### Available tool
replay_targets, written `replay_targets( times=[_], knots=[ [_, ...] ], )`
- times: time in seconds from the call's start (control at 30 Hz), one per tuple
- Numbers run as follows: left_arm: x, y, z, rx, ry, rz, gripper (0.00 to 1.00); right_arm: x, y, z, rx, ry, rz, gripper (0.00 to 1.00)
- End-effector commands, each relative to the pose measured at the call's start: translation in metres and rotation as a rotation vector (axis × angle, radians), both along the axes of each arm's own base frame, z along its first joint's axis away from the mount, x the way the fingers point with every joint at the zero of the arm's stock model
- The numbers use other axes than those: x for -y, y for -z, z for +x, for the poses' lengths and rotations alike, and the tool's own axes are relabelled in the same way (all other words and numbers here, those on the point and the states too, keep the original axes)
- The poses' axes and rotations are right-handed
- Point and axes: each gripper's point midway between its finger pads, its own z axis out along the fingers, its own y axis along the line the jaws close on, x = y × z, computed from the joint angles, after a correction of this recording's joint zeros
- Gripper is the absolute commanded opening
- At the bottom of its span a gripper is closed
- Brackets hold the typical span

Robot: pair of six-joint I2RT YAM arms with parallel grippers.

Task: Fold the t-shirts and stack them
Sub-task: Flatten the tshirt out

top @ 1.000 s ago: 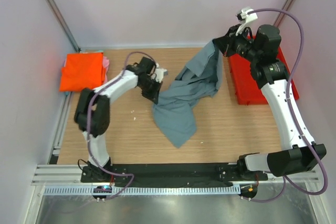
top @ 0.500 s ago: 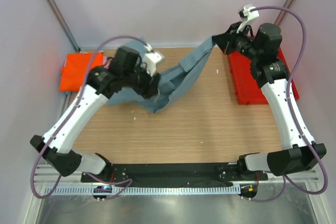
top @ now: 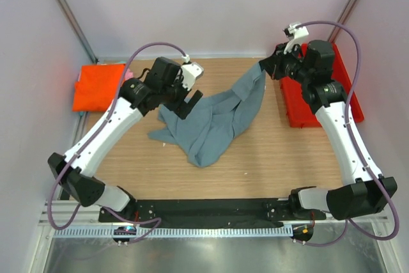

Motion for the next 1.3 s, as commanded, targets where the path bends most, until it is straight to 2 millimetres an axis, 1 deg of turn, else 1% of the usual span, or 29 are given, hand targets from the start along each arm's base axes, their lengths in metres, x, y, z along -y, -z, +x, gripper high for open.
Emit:
replay_targets(
  times=[0.0, 0.03, 0.1, 0.13, 0.17, 0.2, 0.23, 0.27, 0.3, 0.33, 0.4, 0.47, 0.53, 0.57, 0.63, 0.67, 0.7, 0.73, 0.8, 0.83, 0.87, 0.93, 0.97, 1.03, 1.07, 1.1, 1.17, 1.2, 1.27],
  knots=[
    [0.008, 0.022, 0.076, 0.098, -0.067, 0.076, 0.90, 0.017, -0.011, -0.001, 0.062, 0.079, -0.041, 0.01],
    [0.021, 0.043, 0.089, 0.035, -0.044, 0.074, 0.85, 0.020, -0.011, -0.003, 0.064, 0.093, -0.040, 0.01],
    [0.020, 0.070, 0.111, -0.047, -0.065, 0.062, 0.81, 0.017, -0.002, -0.007, 0.036, 0.077, -0.036, 0.02],
    [0.026, 0.063, 0.123, -0.053, -0.059, 0.030, 0.76, 0.016, -0.001, -0.010, 0.032, 0.071, -0.031, 0.01],
    [0.024, 0.100, 0.139, -0.142, -0.074, 0.036, 0.74, 0.015, 0.005, -0.010, 0.018, 0.067, -0.029, 0.01],
    [0.024, 0.106, 0.148, -0.167, -0.078, 0.022, 0.72, 0.015, 0.006, -0.011, 0.015, 0.067, -0.028, 0.01],
    [0.025, 0.100, 0.161, -0.169, -0.086, 0.001, 0.69, 0.016, 0.004, -0.012, 0.024, 0.069, -0.027, 0.01],
    [0.027, 0.122, 0.169, -0.219, -0.091, -0.009, 0.69, 0.017, 0.007, -0.013, 0.018, 0.068, -0.031, 0.01],
    [0.019, 0.126, 0.179, -0.233, -0.122, -0.027, 0.69, 0.017, 0.007, -0.014, 0.018, 0.068, -0.031, 0.01],
    [0.019, 0.122, 0.189, -0.216, -0.132, -0.045, 0.69, 0.017, 0.008, -0.015, 0.022, 0.065, -0.039, 0.01],
    [0.012, 0.134, 0.199, -0.229, -0.154, -0.054, 0.69, 0.018, 0.008, -0.018, 0.026, 0.067, -0.040, 0.01],
    [0.003, 0.140, 0.209, -0.217, -0.188, -0.053, 0.69, 0.019, 0.010, -0.018, 0.028, 0.068, -0.043, 0.01],
    [-0.007, 0.149, 0.212, -0.240, -0.230, -0.066, 0.69, 0.019, 0.011, -0.018, 0.028, 0.068, -0.042, 0.01],
    [-0.019, 0.155, 0.216, -0.255, -0.260, -0.073, 0.69, 0.018, 0.014, -0.018, 0.021, 0.065, -0.042, 0.01],
    [-0.032, 0.167, 0.213, -0.297, -0.291, -0.084, 0.68, 0.018, 0.016, -0.016, 0.017, 0.061, -0.039, 0.02],
    [-0.044, 0.169, 0.215, -0.303, -0.315, -0.091, 0.68, 0.017, 0.018, -0.016, 0.010, 0.060, -0.033, 0.01],
    [-0.050, 0.171, 0.214, -0.310, -0.325, -0.093, 0.68, 0.016, 0.018, -0.015, 0.013, 0.056, -0.029, 0.01],
    [-0.055, 0.178, 0.208, -0.327, -0.330, -0.093, 0.68, 0.015, 0.020, -0.014, 0.005, 0.053, -0.026, 0.01],
    [-0.068, 0.183, 0.203, -0.348, -0.349, -0.086, 0.67, 0.013, 0.021, -0.013, 0.001, 0.046, -0.024, 0.01],
    [-0.071, 0.187, 0.194, -0.377, -0.348, -0.090, 0.67, 0.014, 0.021, -0.011, 0.000, 0.048, -0.024, 0.01],
    [-0.080, 0.190, 0.191, -0.389, -0.358, -0.089, 0.66, 0.014, 0.021, -0.012, 0.002, 0.047, -0.025, 0.01],
    [-0.089, 0.198, 0.181, -0.417, -0.366, -0.074, 0.66, 0.014, 0.021, -0.011, 0.004, 0.047, -0.026, 0.01],
    [-0.094, 0.195, 0.179, -0.412, -0.368, -0.079, 0.65, 0.014, 0.023, -0.012, 0.002, 0.047, -0.028, 0.01],
    [-0.100, 0.198, 0.171, -0.428, -0.371, -0.079, 0.65, 0.014, 0.026, -0.011, -0.003, 0.047, -0.028, 0.01],
    [-0.103, 0.192, 0.171, -0.419, -0.373, -0.085, 0.65, 0.014, 0.028, -0.010, -0.009, 0.047, -0.027, 0.01],
    [-0.105, 0.191, 0.168, -0.422, -0.369, -0.083, 0.64, 0.013, 0.029, -0.010, -0.010, 0.045, -0.029, 0.01],
    [-0.107, 0.190, 0.157, -0.450, -0.370, -0.089, 0.63, 0.013, 0.032, -0.010, -0.017, 0.045, -0.030, 0.01],
    [-0.105, 0.187, 0.147, -0.471, -0.357, -0.102, 0.62, 0.015, 0.033, -0.010, -0.017, 0.052, -0.034, 0.01],
    [-0.102, 0.183, 0.136, -0.486, -0.342, -0.117, 0.62, 0.015, 0.033, -0.010, -0.015, 0.052, -0.036, 0.02]
  ],
)
